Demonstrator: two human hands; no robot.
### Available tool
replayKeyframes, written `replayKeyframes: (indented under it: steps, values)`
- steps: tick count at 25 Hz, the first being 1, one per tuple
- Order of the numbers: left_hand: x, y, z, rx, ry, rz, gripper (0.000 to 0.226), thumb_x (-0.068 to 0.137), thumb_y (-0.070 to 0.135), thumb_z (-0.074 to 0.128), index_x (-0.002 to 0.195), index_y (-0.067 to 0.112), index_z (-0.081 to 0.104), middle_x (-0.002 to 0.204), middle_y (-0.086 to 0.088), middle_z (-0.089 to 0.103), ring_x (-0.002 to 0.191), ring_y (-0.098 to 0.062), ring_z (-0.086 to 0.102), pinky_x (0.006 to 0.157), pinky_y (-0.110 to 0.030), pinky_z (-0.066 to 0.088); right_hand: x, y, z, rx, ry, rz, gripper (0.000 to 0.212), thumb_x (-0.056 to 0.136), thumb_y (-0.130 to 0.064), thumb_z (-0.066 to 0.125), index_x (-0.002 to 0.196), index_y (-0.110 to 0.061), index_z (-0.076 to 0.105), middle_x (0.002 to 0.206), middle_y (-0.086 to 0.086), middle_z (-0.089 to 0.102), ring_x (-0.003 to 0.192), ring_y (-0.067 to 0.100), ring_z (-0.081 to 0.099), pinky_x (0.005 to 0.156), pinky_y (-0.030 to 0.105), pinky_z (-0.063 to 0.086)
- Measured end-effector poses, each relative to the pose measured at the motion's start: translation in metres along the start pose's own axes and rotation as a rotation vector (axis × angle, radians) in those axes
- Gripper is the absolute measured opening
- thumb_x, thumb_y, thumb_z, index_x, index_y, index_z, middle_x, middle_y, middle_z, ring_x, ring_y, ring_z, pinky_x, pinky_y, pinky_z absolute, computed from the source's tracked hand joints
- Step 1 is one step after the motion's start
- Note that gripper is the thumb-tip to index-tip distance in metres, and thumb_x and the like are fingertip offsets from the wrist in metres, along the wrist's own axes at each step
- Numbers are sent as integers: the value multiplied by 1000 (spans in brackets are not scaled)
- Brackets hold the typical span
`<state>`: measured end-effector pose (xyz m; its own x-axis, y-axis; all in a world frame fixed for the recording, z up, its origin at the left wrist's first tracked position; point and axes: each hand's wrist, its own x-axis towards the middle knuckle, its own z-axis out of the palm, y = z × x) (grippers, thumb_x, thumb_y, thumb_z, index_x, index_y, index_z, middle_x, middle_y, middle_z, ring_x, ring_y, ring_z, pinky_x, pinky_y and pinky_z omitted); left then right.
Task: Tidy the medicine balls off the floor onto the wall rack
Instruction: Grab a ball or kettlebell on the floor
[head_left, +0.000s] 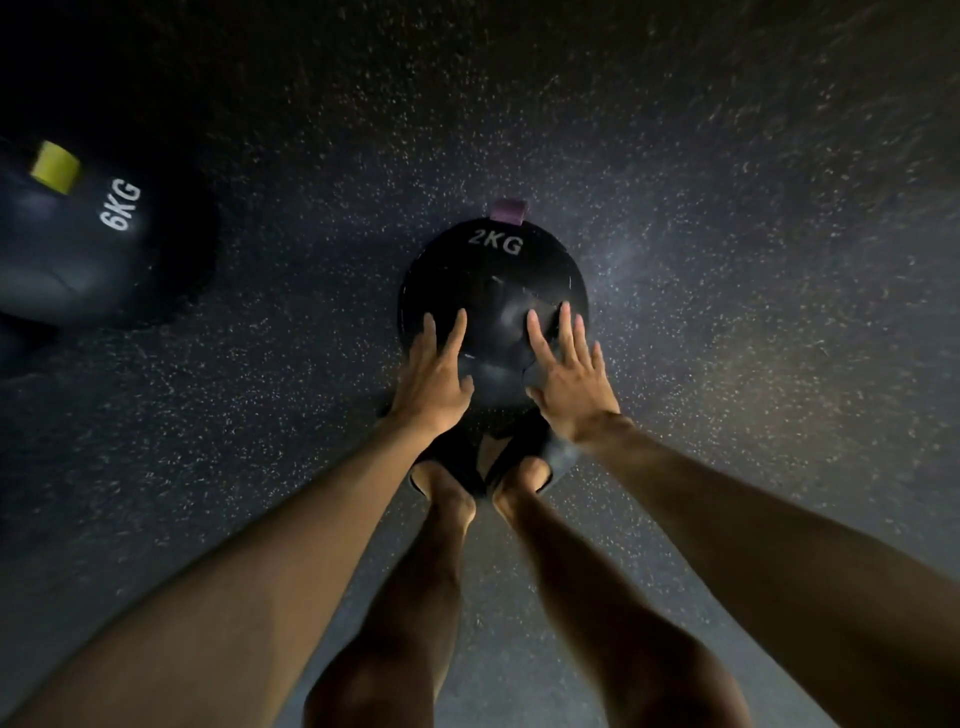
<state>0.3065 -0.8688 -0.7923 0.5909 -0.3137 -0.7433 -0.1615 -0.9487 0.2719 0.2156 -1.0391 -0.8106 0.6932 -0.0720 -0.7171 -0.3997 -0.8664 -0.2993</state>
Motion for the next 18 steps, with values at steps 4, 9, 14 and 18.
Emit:
replayKeyframes:
  steps: [4,9,14,18]
  values:
    - [17,-5,-20,-70,140,5,87,96,27,62,159,31,3,166,-18,-5,151,-36,12,117,-49,30,70,-36,-55,94,74,-8,86,103,-36,49,157,-31,-18,164,17,-22,152,38,-12,124,53,12]
    - [55,-7,-45,-71,195,-5,103,88,39,72,159,34,-2,165,-17,-14,152,-40,1,111,-56,35,156,-84,-120,197,126,-53,70,103,-34,49,160,-23,9,167,16,-2,154,37,-3,125,49,14]
    - [112,-33,-103,-83,196,-56,103,91,38,69,157,41,-10,166,-11,-16,153,-37,-2,112,-60,31,157,-96,-119,97,318,-119,65,98,-25,55,156,-16,25,163,20,15,150,37,15,121,49,24]
    - [155,-53,-160,-139,169,-187,86,97,41,59,157,41,-2,165,-16,7,149,-37,17,112,-57,32,140,-82,-97,61,267,-62,78,98,-28,57,160,-19,11,163,22,9,148,40,19,118,54,29]
